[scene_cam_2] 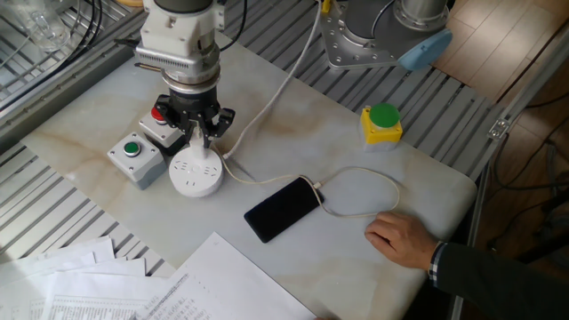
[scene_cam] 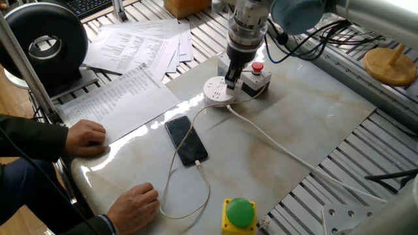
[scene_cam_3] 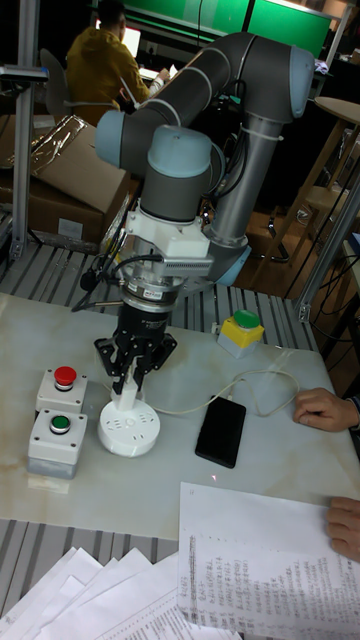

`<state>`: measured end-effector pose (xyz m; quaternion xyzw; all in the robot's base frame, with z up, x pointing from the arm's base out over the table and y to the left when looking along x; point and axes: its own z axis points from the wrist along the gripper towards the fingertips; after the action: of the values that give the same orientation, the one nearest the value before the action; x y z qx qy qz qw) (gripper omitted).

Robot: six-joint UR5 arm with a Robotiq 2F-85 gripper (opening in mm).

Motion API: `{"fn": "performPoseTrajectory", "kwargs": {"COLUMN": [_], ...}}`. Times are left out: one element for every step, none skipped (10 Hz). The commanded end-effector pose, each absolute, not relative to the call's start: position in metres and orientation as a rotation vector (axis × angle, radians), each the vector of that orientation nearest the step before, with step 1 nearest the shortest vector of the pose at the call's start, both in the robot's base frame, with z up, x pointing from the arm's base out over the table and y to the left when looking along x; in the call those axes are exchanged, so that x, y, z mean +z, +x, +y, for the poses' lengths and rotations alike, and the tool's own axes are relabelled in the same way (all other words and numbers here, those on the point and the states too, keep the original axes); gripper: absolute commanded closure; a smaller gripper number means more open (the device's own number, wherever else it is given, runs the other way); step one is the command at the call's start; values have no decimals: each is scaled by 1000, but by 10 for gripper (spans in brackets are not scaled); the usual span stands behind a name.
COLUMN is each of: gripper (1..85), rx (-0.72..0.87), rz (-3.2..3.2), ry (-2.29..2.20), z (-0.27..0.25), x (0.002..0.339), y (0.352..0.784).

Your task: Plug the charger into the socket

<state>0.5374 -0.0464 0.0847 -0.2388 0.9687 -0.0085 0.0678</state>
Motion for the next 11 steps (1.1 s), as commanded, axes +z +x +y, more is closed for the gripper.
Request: {"fn": "performPoseTrajectory", "kwargs": {"gripper": [303,290,270,233,187,160,143,130,107,87,73], "rx": [10,6,4,25,37,45,48,58,66,68,66], "rz": [2879,2873,2868,2863,2855,2847,2842,2837,2834,2833,2833], "ry": [-780,-790,-798,-802,-808,-816,-826,-833,-836,-840,-846], "z": [-40,-41,-41,-37,-35,-35,-36,-36,-36,-37,-38], "x": [95,95,95,95,95,94,93,92,91,90,90], "y": [541,542,543,543,543,543,542,541,540,540,539]}}
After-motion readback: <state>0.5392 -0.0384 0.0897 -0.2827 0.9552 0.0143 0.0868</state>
